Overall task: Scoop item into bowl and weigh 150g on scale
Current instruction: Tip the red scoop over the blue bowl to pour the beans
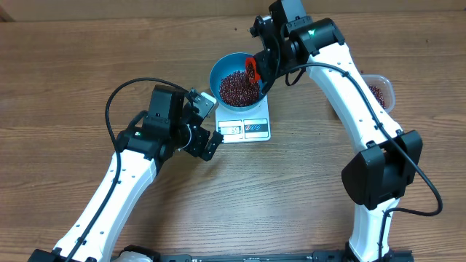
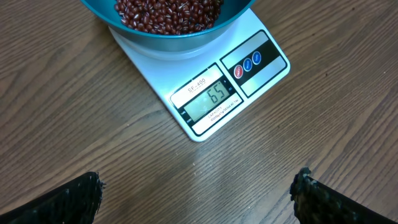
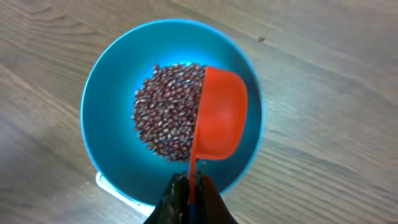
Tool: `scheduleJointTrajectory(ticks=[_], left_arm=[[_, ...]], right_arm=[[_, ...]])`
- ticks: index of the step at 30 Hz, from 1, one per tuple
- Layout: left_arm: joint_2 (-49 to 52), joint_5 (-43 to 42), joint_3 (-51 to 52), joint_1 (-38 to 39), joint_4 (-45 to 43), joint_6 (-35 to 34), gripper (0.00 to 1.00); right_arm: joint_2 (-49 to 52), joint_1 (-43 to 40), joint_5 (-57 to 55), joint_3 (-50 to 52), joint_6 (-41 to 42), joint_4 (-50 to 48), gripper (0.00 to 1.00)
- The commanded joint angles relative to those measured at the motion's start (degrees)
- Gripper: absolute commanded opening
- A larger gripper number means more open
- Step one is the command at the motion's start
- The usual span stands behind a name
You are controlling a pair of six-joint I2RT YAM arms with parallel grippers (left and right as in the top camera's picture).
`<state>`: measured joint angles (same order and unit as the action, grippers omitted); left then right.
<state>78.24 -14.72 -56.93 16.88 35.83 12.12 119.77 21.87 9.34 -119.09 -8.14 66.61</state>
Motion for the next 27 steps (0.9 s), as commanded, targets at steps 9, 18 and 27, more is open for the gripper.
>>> scheduleJointTrajectory(ticks=[9,18,27], left_arm=[[0.4,-0.1,0.1,0.0,0.0,-0.6,0.99],[0.4,-0.1,0.1,0.0,0.0,-0.6,0.99],[0.4,-0.1,0.1,0.0,0.0,-0.6,1.0]], right_arm=[[-0.1,3.6,-7.1,-2.9,-7.2,-0.6,0.04],[-0.1,6.1,-16.7,-2.9,-9.1,-1.9,0.04],[-0.1,7.7,-19.2,-2.9,-12.1,-2.3,0.04]])
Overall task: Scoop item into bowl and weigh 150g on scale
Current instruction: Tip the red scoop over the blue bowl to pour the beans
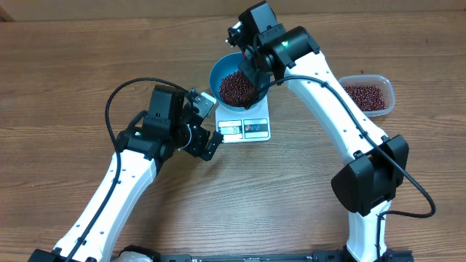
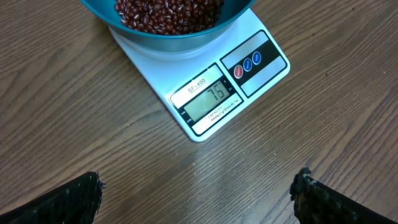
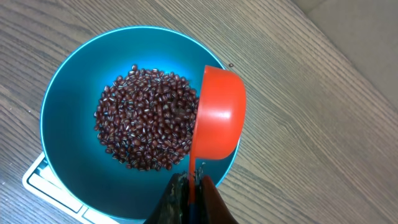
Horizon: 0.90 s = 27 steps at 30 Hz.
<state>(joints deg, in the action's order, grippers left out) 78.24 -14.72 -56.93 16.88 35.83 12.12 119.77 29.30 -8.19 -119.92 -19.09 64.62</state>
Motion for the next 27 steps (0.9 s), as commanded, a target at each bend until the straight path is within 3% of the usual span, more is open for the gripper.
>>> scheduleJointTrajectory(ticks=[1,14,27], left_arm=[[0.4,-0.1,0.1,0.0,0.0,-0.6,1.0],[0.4,-0.1,0.1,0.0,0.0,-0.6,1.0],[0.4,-0.1,0.1,0.0,0.0,-0.6,1.0]], right_arm=[[-0.1,0.3,-1.7,-2.1,-1.2,-0.4,0.04],[-0.1,0.1,1.4,-2.1,-3.2,-1.4,0.04],[-3.9,-7.2,9.8,-2.1,4.9,-1.4,0.04]])
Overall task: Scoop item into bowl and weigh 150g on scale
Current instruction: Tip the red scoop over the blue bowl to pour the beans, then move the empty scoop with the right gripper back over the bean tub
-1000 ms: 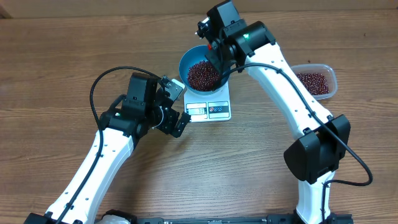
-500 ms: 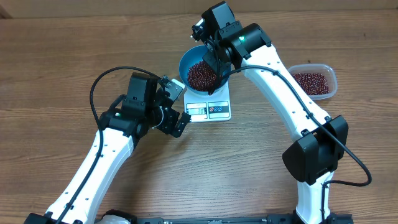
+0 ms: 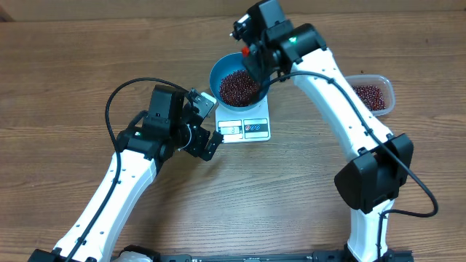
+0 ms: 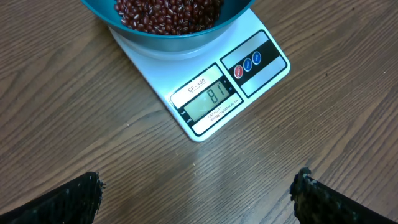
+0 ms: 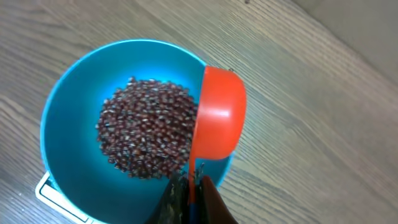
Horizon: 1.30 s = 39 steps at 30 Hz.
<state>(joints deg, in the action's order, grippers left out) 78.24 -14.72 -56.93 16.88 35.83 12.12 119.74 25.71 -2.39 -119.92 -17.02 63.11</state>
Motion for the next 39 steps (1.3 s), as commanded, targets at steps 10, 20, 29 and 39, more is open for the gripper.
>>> scheduleJointTrajectory(ticks=[10,20,29,39], left_arm=[[0.4,-0.1,0.1,0.0,0.0,-0.6,1.0],[0.4,-0.1,0.1,0.0,0.0,-0.6,1.0],[0.4,-0.1,0.1,0.0,0.0,-0.6,1.0],[0.4,-0.1,0.1,0.0,0.0,-0.6,1.0]], right_arm=[[-11.1,-19.2,14.1,-2.1,4.0,3.1,0.04],[-12.0,-31.5,14.1,-2.0,3.7,12.1,0.04],[-11.3,-33.7,6.9,2.2,3.3,17.9,0.04],[-8.1,-33.7,0.6,6.2,3.5,20.6,0.04]])
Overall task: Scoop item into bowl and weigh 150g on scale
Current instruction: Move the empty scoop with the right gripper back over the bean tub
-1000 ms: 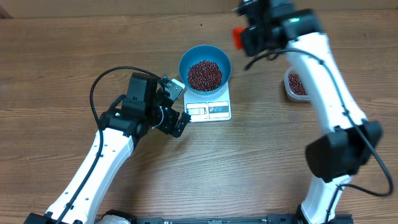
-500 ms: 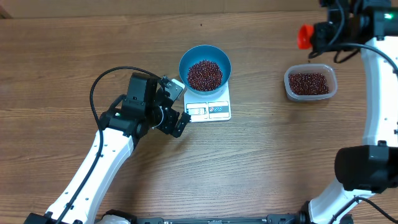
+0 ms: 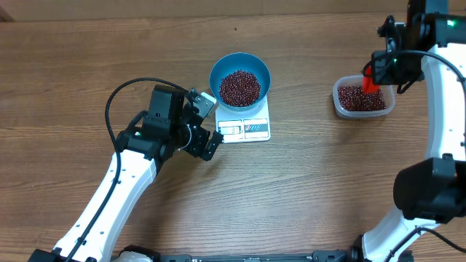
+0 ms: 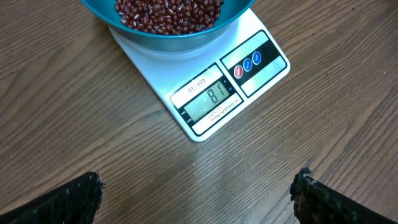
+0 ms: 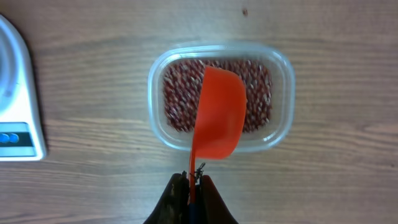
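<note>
A blue bowl (image 3: 240, 78) with red beans sits on the white scale (image 3: 245, 128); its display (image 4: 208, 101) reads 81. My right gripper (image 5: 192, 180) is shut on the handle of the orange scoop (image 5: 219, 115), which hangs over the clear tub of beans (image 5: 273, 99) at the right; the tub (image 3: 362, 97) and scoop (image 3: 371, 78) also show from overhead. My left gripper (image 4: 198, 196) is open over bare table in front of the scale, holding nothing; overhead it (image 3: 206, 137) sits left of the scale.
The table's far edge runs just behind the bowl and tub. The left arm's black cable (image 3: 116, 98) loops over the table at the left. Wood surface lies between the scale and the tub.
My right gripper, with the scoop in it, has moved from over the blue bowl to over the clear tub at the right. The scale still reads 81. The left arm has not moved.
The scoop was tipped over the bowl with the scale at 65, then at 75, then at 81 as the bean pile grew. Now the scoop is over the tub of beans. My left gripper stayed open in front of the scale throughout.
</note>
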Tool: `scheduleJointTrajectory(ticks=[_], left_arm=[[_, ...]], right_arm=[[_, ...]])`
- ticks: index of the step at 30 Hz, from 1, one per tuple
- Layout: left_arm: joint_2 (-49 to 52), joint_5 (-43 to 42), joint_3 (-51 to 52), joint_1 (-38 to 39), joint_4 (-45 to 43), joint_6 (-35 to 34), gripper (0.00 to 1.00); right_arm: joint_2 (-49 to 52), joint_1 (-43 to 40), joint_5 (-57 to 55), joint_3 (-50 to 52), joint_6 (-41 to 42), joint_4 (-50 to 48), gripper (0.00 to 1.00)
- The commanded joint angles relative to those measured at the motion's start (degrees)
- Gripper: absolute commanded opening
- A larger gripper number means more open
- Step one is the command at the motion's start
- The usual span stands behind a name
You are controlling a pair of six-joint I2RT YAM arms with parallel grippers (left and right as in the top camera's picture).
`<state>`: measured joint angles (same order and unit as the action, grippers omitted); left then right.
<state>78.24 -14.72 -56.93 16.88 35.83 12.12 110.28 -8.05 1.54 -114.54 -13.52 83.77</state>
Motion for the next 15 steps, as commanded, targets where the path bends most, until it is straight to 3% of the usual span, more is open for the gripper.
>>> scheduleJointTrajectory(ticks=[1,15], left_arm=[[0.4,-0.1,0.1,0.0,0.0,-0.6,1.0],[0.4,-0.1,0.1,0.0,0.0,-0.6,1.0]], right_arm=[[1.7,0.0,-4.3,1.1,0.0,-0.2,0.04],[7.6,0.0,-9.9,3.6,0.3,-4.2,0.04]])
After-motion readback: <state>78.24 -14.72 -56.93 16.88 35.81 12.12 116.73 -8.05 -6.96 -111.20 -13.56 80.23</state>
